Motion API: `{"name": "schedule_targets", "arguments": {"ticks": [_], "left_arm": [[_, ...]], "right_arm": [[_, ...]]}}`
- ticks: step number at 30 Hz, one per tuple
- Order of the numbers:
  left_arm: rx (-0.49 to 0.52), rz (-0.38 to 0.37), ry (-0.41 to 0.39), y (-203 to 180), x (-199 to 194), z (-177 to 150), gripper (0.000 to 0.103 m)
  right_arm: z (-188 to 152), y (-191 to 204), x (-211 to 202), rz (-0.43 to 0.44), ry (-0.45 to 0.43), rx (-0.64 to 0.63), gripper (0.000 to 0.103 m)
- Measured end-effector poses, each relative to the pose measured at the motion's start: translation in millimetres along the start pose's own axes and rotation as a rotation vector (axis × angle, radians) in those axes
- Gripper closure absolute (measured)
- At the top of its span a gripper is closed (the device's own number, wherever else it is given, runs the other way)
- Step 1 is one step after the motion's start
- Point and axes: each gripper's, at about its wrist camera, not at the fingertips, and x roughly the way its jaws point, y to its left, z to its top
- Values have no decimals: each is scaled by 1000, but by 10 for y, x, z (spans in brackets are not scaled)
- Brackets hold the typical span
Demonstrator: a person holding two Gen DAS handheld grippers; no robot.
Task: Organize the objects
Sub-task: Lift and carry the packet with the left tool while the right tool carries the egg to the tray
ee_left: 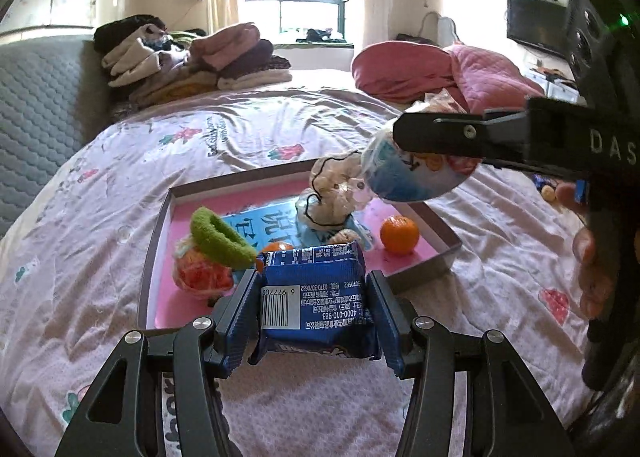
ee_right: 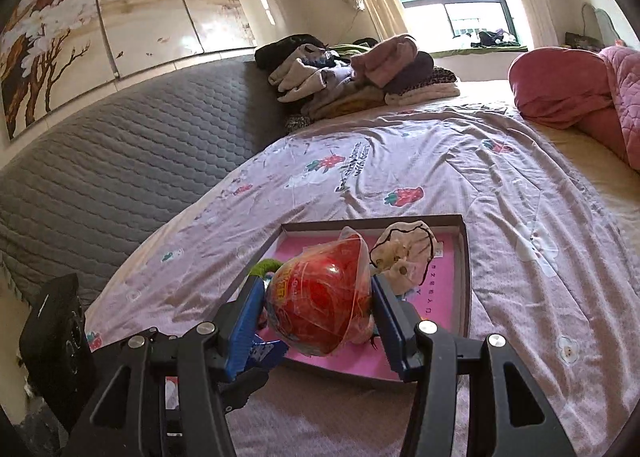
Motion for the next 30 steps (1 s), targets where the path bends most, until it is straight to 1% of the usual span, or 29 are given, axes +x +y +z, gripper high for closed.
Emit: {"name": "schedule_targets", "arguments": {"ticks": [8,12,16,25,30], "left_arm": [[-42,17,-21,116,80,151,47],[-62,32,-18,197,168,207,47],[-79,50,-16,269,241,252,47],[-108,81,-13,440,390,306,47],[-103,93,-9,470,492,304,47]], "right_arm": [[42,-6,130,-22,-1,0,49],[43,-38,196,-48,-4,3,49],[54,-91,257,-55,1,22,49],[37,-232,390,-101,19,49,49],[11,-322,460,-145,29,62,49]]}}
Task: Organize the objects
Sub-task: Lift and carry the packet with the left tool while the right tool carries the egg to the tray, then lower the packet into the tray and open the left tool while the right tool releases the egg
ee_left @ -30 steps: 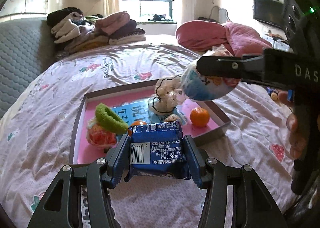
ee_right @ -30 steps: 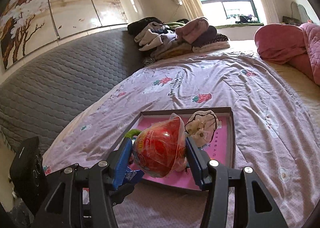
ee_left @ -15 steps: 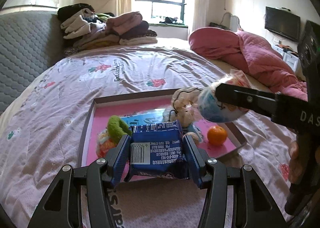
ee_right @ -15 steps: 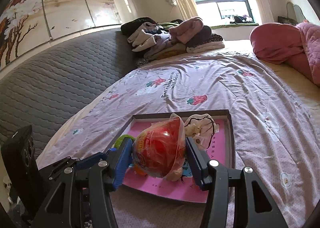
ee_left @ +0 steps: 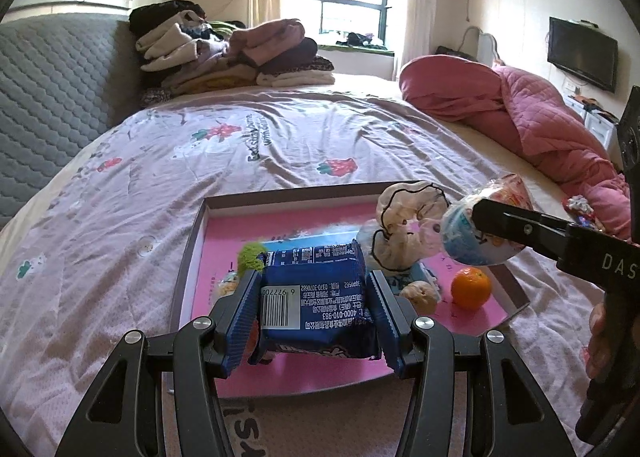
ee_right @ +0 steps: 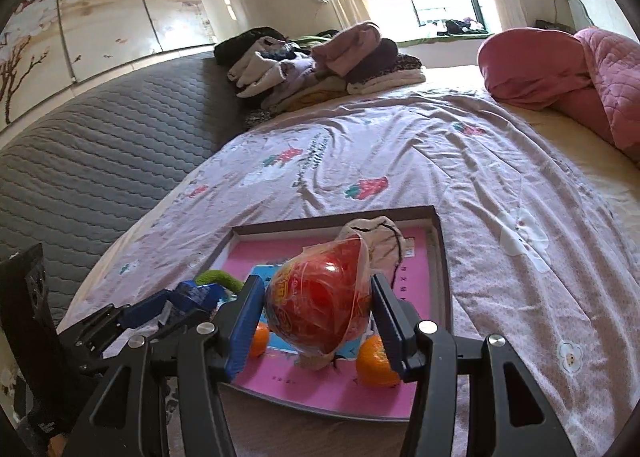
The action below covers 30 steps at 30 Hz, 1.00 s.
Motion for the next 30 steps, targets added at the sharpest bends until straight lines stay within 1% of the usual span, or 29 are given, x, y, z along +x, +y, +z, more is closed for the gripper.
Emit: {"name": "schedule_targets", "arguments": {"ticks": [7,15,26,30], "left_arm": [[28,16,-2,-41,104,9,47],[52,17,15,-104,179,-36,47],[73,8,53,-196,291,-119,47],[81,8,52,-227,293,-130,47]], "right_arm": [[-39,-71,126,-43,17,3,49],[-116,-50,285,-44,38,3,49],[-164,-36,425,-138,47,-24,49],[-165,5,474,-176,47,-66,49]]}}
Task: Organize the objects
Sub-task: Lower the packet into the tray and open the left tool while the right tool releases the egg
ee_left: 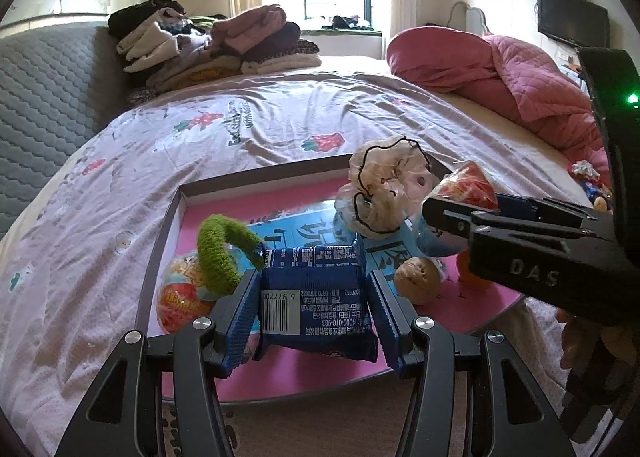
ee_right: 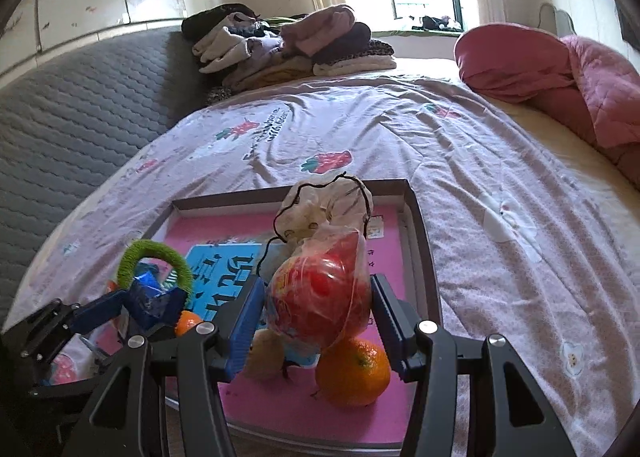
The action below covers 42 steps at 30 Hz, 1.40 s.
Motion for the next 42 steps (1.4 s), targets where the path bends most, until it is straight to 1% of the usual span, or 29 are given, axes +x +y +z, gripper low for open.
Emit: {"name": "schedule_targets", "arguments": {"ticks": [6,12,14,17,21,24,27,35,38,42], "left_arm": [[6,-4,2,-14,2,-15,47],[21,-4,7,-54,-3,-48,46],[34,2,5,-88,-11,-63,46],[55,17,5,-129,-10,-79,46],[54,9,7,-135,-11,-95,45],[55,18,10,-132,-3,-100,44],[33,13,12,-89,2,-99,44],[-8,-6,20,-5,4,-98,41],[-16,-9,10,12,-17,-86,39],[-28,-23,-3,34,-43,-70,39]], "right_arm": [[-34,126,59,-34,10,-80,49],[-47,158,75,-44,25,-114,48],[-54,202,82,-58,37,-152,48],[-81,234,107,-63,51,-175,48],[-88,217,128,-53,70,-165,48],[-89,189,145,-49,94,-150,48],[-87,178,133,-43,102,-146,47],[-86,177,131,-64,112,-156,44],[-80,152,117,-60,111,-147,44],[-64,119,81,-54,106,-131,43]]}}
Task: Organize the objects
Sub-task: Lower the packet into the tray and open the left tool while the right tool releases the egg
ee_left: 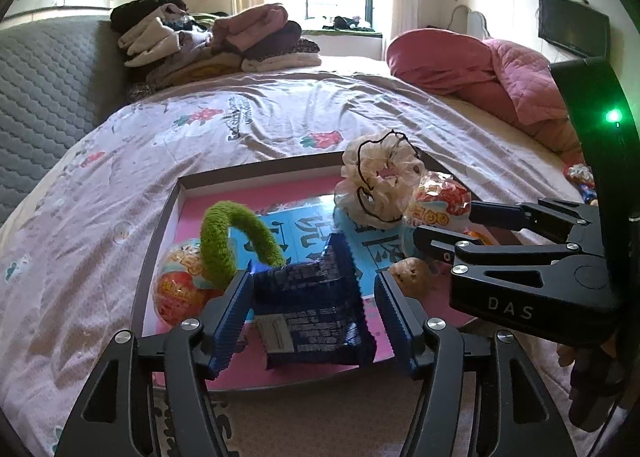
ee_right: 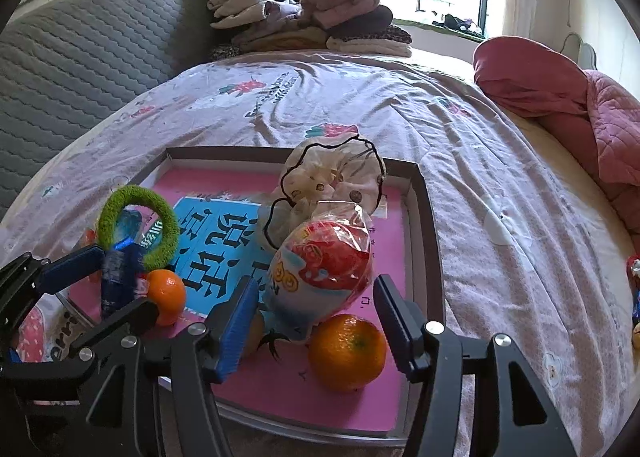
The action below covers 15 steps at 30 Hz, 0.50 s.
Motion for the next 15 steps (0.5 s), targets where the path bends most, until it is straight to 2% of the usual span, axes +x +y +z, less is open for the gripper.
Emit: {"name": "schedule_targets", "arguments": {"ticks": [15], "left_arm": [[-31,7,-45,91,-158,69,38]], "right_arm": [[78,-99,-228,6,-55,31,43]]}}
